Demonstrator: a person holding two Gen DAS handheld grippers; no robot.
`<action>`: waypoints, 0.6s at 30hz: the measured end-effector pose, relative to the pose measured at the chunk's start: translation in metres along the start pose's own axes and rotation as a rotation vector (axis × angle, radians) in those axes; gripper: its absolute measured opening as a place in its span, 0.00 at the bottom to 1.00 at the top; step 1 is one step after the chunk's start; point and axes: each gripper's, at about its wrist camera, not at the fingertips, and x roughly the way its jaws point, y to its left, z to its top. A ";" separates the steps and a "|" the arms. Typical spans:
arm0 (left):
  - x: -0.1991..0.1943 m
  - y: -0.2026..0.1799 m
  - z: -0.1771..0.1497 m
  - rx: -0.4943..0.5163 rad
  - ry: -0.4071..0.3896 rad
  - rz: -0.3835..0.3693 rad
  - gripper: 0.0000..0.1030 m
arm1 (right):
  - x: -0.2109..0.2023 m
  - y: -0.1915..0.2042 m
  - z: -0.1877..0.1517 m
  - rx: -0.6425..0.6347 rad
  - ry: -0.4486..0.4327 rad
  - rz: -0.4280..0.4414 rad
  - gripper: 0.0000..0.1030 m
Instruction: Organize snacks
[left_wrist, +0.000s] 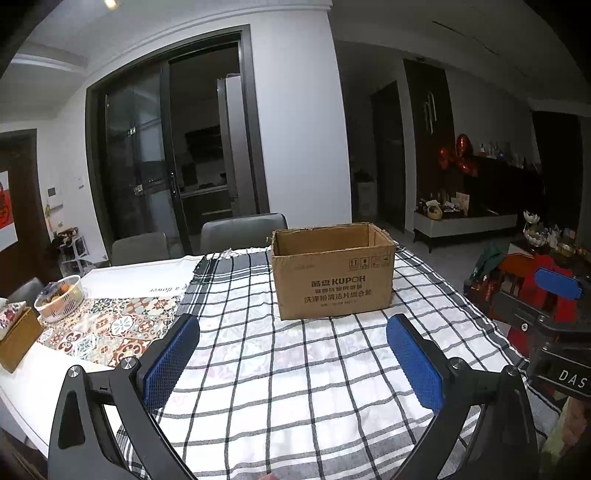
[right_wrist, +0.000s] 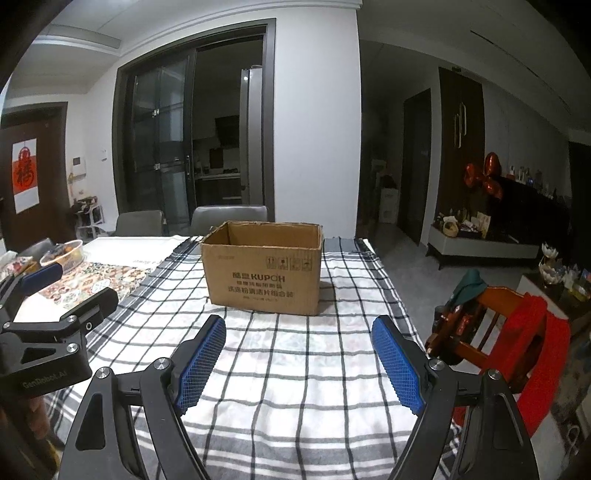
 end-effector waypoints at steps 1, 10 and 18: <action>0.000 -0.001 0.000 0.002 0.000 0.002 1.00 | 0.000 0.000 0.000 0.001 0.000 0.000 0.80; -0.004 -0.003 -0.001 0.007 -0.003 0.000 1.00 | -0.004 0.000 -0.002 0.000 -0.012 -0.004 0.80; -0.004 -0.002 -0.001 0.003 -0.007 0.001 1.00 | -0.005 0.000 -0.001 -0.003 -0.012 -0.004 0.80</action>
